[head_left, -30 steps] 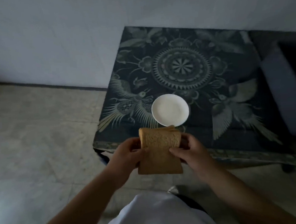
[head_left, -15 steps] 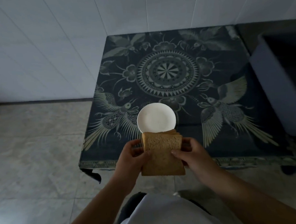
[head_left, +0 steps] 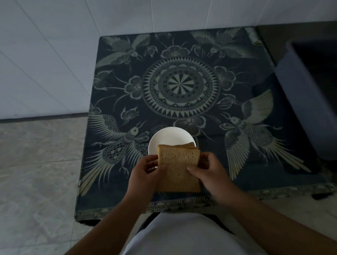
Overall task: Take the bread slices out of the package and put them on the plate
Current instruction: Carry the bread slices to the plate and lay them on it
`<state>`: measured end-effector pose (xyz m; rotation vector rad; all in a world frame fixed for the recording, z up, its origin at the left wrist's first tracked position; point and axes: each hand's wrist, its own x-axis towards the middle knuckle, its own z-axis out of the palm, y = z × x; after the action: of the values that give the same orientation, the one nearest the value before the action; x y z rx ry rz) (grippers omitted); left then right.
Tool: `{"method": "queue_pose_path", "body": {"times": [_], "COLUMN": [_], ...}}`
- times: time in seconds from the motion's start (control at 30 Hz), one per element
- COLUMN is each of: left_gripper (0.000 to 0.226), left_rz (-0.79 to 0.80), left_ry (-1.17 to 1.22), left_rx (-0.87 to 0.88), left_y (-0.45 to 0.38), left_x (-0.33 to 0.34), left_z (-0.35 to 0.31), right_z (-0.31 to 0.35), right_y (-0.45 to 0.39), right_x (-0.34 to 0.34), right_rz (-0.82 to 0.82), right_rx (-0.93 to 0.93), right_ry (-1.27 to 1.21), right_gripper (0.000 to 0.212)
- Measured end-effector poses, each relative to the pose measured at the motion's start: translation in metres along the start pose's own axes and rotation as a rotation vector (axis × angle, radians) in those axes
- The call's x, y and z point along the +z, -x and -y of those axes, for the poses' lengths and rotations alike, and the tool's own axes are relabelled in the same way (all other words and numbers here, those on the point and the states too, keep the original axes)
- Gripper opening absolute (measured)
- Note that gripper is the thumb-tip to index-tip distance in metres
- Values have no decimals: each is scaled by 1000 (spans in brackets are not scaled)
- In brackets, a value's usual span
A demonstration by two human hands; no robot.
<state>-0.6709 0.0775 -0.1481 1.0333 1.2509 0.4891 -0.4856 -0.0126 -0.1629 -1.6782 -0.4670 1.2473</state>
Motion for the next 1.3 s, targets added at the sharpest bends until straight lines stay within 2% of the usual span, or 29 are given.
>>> {"method": "queue_pose_path", "body": {"times": [0.17, 0.33, 0.5, 0.93, 1.07, 1.3], "left_gripper": [24, 24, 28, 27, 30, 40], "left_rz": [18, -37, -69, -127, -99, 4], "left_ry": [7, -65, -85, -208, -229, -329], "left_rx": [-4, 20, -33, -65, -84, -77], "left_y": [-38, -65, -91, -129, -132, -131], "left_x": [0, 0, 1, 8, 6, 10], "left_z": [-3, -5, -3, -9, -6, -5], "right_z": [8, 10, 9, 4, 4, 6], "right_y": [-33, -60, -88, -130, -129, -128], "right_x": [10, 19, 26, 32, 37, 42], "right_rz": [-62, -57, -62, -74, -79, -123], "right_rx": [11, 22, 17, 78, 86, 74], "right_ry": [-18, 12, 73, 115, 154, 231], "right_gripper": [50, 39, 34, 38, 48, 41]}}
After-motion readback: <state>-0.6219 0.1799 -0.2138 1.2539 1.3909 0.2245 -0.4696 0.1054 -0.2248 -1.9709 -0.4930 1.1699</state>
